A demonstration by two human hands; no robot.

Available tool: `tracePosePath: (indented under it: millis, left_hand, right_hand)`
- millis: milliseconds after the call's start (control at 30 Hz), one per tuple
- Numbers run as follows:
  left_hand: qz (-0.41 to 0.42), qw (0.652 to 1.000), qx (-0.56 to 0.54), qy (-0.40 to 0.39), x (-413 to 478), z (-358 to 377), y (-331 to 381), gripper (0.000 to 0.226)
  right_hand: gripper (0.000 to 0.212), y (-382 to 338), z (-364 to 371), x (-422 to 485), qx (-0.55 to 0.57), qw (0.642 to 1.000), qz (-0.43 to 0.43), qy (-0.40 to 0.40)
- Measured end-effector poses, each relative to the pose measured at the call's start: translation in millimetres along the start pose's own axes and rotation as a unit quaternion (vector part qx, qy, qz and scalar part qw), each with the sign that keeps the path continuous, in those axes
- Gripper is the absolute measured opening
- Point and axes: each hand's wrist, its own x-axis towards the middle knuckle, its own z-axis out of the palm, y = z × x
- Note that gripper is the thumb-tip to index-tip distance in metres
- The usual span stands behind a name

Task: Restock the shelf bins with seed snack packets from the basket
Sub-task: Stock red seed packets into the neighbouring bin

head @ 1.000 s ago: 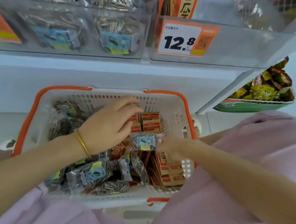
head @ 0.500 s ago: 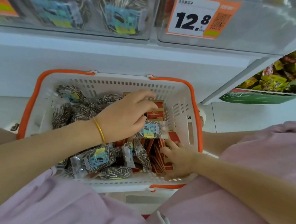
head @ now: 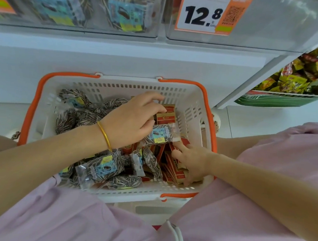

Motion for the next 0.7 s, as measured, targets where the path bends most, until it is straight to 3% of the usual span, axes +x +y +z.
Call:
tracePosePath:
  millis: [400, 534, 600, 701]
  left_hand:
    - [-0.006, 1.000, -0.004, 0.003, 1.1, -0.5, 0.0, 0.033]
    - [-0.009, 1.000, -0.010, 0.001, 1.9, -1.1, 1.6, 0.033]
    - [-0.008, 1.000, -0.010, 0.001, 2.3, -1.4, 2.1, 0.033]
    - [-0.009, 1.000, -0.010, -0.001, 2.3, -1.2, 3.0, 0.034]
  right_hand:
    - [0.086, 7.9, -1.8, 0.9, 0.016, 1.000, -0.002, 0.009]
    - [0.060, 1.2, -5.7, -4.1, 0.026, 0.998, 0.019, 0.059]
    - [0.053, -0.2, -6.2, -3.6, 0.018, 0.993, 0.041, 0.107]
    - [0.055, 3.5, -7.6, -4.4, 0.085, 0.982, 0.122, 0.117]
